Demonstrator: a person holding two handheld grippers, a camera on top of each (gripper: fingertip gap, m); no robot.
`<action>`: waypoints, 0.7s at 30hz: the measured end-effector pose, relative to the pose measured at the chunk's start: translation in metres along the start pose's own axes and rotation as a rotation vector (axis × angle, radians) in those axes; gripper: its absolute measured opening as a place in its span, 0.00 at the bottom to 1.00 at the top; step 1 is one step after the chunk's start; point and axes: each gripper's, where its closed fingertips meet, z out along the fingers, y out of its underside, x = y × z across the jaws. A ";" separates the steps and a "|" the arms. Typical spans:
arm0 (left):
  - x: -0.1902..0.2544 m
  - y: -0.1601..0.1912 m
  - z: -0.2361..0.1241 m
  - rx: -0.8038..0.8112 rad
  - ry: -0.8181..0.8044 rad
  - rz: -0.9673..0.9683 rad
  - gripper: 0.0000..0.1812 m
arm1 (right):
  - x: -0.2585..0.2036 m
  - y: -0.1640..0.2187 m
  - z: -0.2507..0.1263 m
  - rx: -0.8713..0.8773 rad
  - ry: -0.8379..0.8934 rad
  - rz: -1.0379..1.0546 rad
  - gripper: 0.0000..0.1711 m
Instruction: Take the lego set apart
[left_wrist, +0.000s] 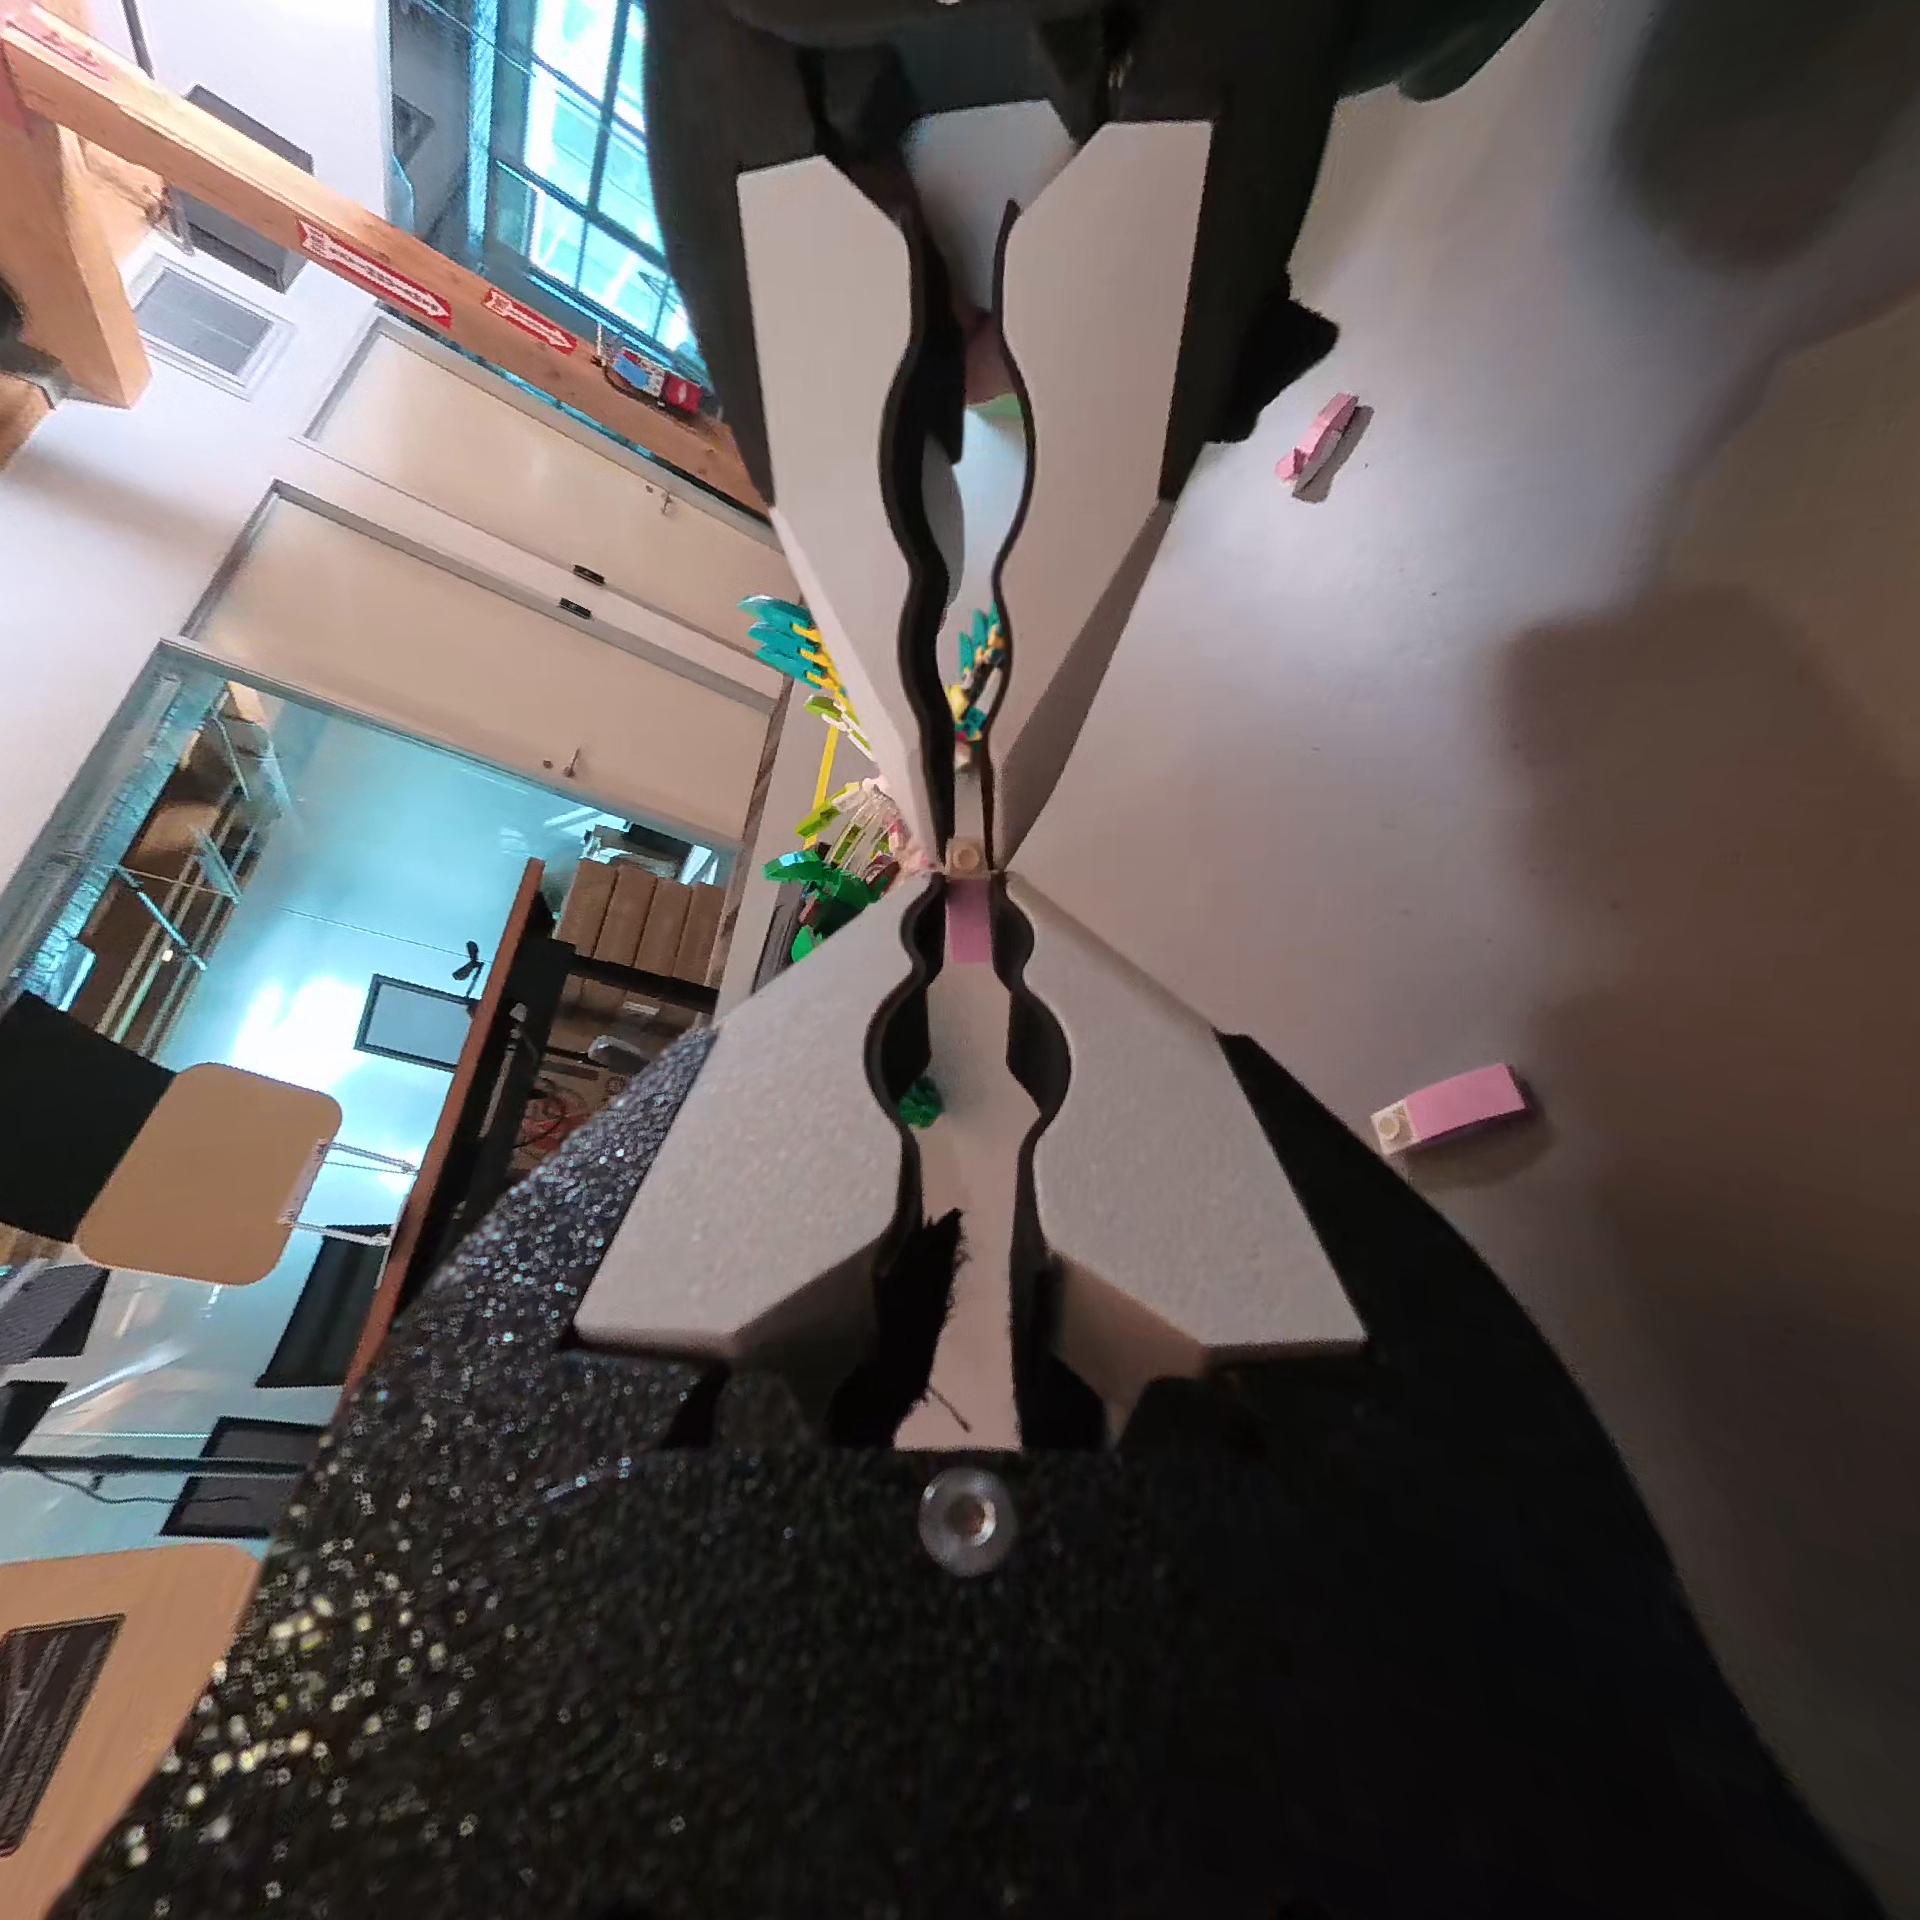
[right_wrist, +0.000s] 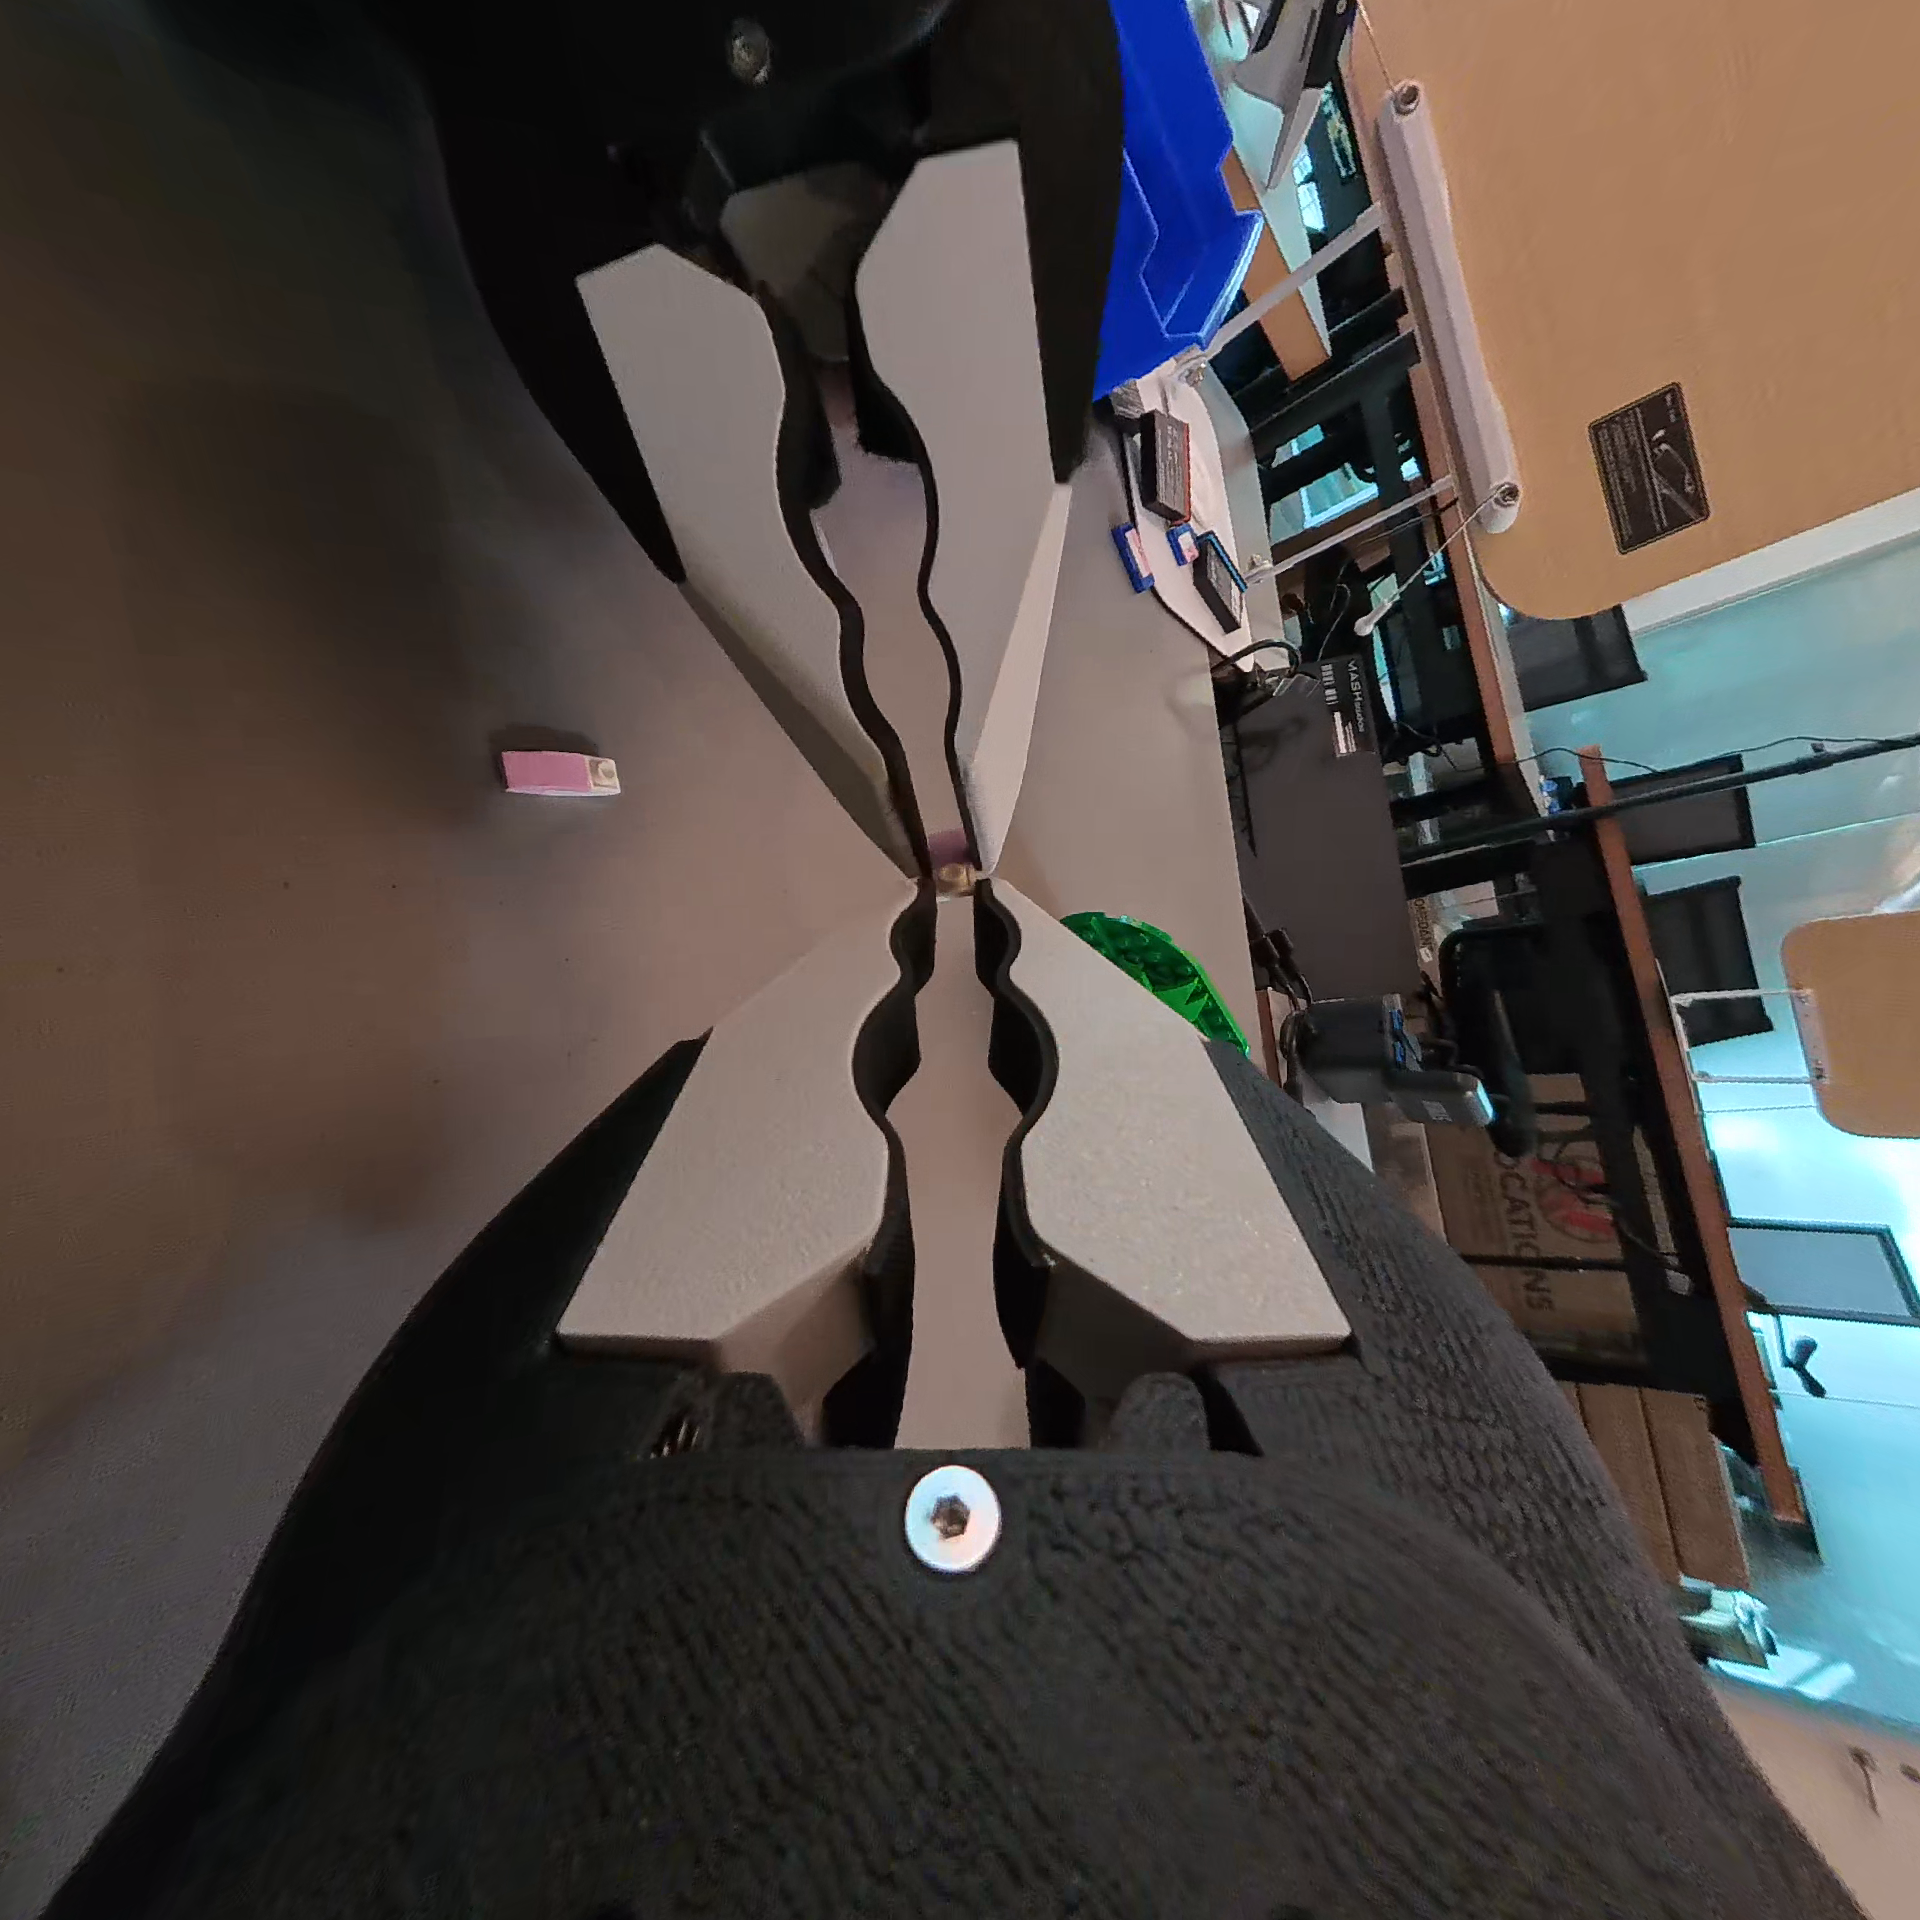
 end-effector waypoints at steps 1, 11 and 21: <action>0.000 0.000 0.000 -0.006 -0.002 0.011 0.04 | 0.000 0.000 0.000 -0.001 0.000 0.000 0.03; -0.010 -0.001 0.000 -0.024 0.012 -0.182 0.03 | 0.008 -0.003 -0.004 0.112 -0.033 0.257 0.04; -0.052 -0.033 -0.025 0.571 0.388 -1.369 0.03 | 0.042 -0.033 -0.032 0.672 -0.405 1.163 0.11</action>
